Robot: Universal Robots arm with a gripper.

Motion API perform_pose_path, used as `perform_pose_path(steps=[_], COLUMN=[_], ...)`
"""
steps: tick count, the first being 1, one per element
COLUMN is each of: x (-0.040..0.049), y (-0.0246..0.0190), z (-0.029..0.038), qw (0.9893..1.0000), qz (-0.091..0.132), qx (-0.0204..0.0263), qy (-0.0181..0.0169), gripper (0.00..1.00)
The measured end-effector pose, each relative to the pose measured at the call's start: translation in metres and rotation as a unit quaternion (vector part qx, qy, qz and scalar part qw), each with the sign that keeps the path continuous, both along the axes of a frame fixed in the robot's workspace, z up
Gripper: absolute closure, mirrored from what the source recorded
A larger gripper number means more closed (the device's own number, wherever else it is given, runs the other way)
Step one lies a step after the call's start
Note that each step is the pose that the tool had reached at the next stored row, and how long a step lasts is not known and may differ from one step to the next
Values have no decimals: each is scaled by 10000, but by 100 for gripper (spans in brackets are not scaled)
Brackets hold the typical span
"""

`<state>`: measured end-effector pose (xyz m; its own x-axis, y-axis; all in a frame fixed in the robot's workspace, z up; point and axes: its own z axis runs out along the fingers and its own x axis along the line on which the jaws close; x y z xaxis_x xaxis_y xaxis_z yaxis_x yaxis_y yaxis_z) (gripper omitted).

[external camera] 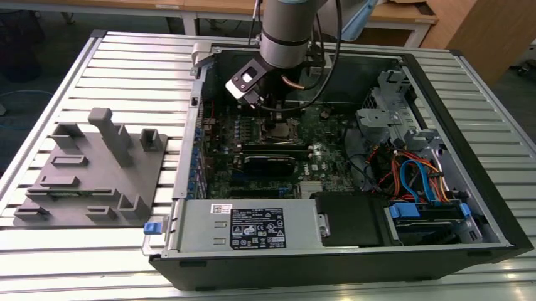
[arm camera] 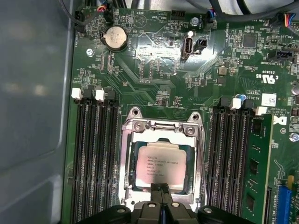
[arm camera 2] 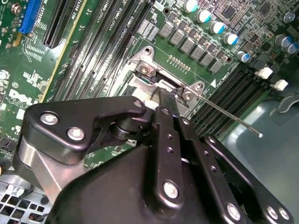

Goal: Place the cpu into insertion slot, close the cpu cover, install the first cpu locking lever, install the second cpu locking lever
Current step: 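Close the cpu cover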

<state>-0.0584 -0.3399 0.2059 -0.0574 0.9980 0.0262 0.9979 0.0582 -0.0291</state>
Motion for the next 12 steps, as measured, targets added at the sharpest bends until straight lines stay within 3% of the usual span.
perform_pose_path(steps=[12], x=[-12], y=[-2], z=[-70], qw=[10000], qz=[0], qx=[-5], qy=[3], gripper=[90])
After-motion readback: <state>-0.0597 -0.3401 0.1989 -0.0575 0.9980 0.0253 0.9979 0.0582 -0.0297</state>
